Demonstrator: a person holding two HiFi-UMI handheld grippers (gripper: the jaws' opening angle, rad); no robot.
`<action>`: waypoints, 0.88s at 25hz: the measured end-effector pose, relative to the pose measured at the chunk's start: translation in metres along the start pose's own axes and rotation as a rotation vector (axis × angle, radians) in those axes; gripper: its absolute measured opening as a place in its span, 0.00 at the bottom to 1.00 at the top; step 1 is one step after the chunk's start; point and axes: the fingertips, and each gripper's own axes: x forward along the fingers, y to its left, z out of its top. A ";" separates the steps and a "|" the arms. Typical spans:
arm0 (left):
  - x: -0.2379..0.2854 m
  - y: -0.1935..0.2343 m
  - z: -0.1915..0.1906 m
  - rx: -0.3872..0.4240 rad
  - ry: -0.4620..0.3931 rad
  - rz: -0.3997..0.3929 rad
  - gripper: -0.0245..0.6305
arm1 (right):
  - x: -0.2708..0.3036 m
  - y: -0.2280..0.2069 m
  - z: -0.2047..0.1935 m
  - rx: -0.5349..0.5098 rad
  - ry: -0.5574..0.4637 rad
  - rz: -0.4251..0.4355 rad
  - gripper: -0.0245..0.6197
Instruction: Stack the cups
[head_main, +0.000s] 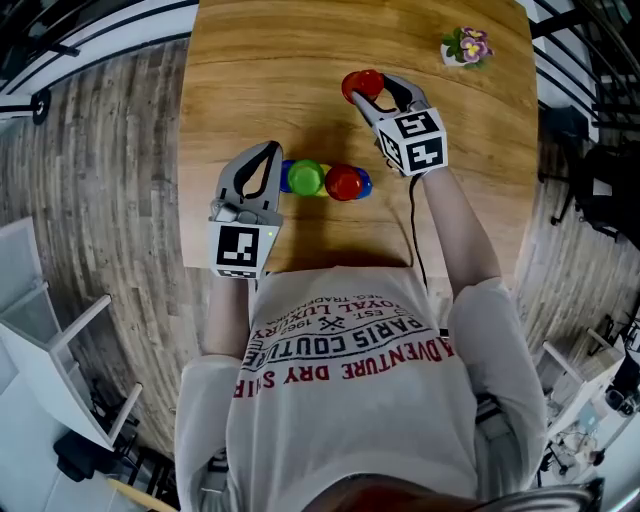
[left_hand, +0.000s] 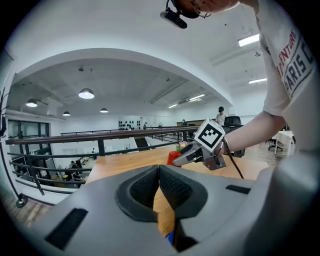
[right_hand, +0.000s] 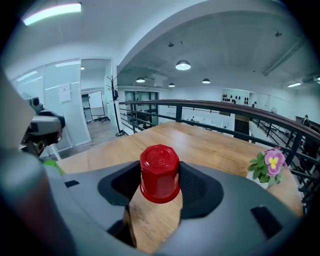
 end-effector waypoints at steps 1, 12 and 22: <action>-0.002 -0.002 0.002 0.004 -0.006 -0.005 0.06 | -0.008 0.003 0.003 -0.008 -0.006 -0.006 0.42; -0.028 -0.025 0.032 0.061 -0.082 -0.057 0.06 | -0.095 0.050 0.030 -0.005 -0.067 -0.026 0.42; -0.052 -0.034 0.026 0.061 -0.089 -0.086 0.06 | -0.129 0.109 0.017 0.000 -0.033 0.078 0.42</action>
